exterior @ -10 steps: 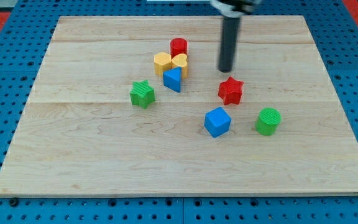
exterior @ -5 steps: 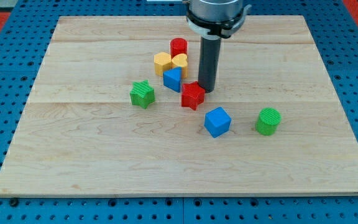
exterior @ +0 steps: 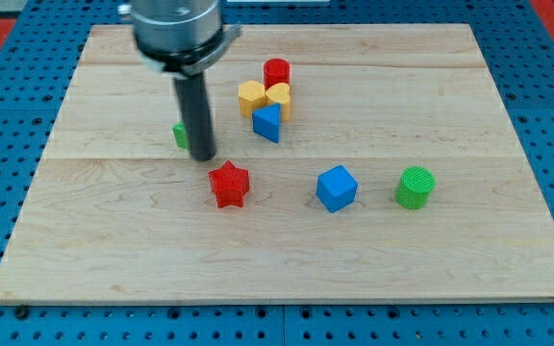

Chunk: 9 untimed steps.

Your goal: Move the red star to the left of the blue cube

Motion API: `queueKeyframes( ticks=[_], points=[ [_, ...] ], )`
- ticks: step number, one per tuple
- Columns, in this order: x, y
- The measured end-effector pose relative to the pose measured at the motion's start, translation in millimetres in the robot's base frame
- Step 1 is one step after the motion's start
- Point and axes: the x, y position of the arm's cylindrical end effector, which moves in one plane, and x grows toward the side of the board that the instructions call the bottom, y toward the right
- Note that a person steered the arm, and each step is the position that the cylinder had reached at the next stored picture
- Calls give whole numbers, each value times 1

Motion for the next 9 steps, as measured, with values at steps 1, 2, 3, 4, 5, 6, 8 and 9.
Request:
queueKeyframes(
  ticks=[1,2,3,4,5,6,8,9],
  points=[
    [49,-7],
    [43,20],
    [50,23],
    [37,21],
    [27,31],
    [29,58],
    [47,47],
    [-10,25]
  ],
)
